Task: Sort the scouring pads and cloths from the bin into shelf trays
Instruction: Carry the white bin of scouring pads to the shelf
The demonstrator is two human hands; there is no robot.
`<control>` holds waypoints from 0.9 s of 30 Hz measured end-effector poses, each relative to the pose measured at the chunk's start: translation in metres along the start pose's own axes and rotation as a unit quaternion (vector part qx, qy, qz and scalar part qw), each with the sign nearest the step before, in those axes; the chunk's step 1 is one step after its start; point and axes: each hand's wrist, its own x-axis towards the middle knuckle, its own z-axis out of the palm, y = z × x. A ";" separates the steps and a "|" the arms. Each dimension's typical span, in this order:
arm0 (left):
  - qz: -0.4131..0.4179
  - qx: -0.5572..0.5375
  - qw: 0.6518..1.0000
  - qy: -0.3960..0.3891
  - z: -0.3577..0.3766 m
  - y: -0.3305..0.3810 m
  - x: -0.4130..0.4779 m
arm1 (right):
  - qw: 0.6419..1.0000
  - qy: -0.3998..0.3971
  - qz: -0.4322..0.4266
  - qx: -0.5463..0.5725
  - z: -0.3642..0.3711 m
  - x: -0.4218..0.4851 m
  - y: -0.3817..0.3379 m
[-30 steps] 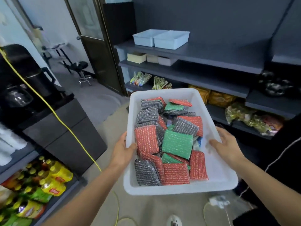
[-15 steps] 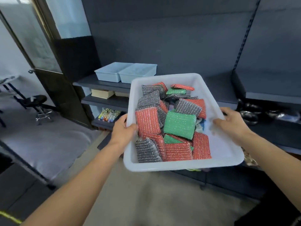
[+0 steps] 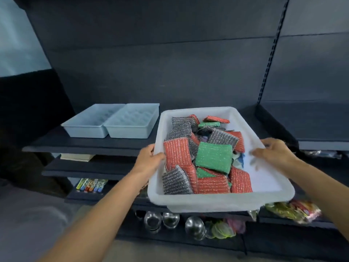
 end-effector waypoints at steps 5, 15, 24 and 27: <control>-0.081 -0.155 0.982 -0.072 -0.003 0.013 0.046 | 0.985 0.066 0.102 0.119 0.008 0.023 -0.003; -0.007 -0.149 0.986 -0.069 0.063 0.020 0.014 | 0.937 0.131 0.103 0.308 0.091 0.018 -0.031; -0.005 -0.046 0.999 -0.023 0.044 0.027 0.101 | 0.902 0.145 -0.336 -0.230 0.073 0.041 -0.019; 0.008 -0.031 0.999 0.007 0.031 0.030 0.125 | 0.867 0.075 -0.382 -0.313 0.076 0.081 -0.023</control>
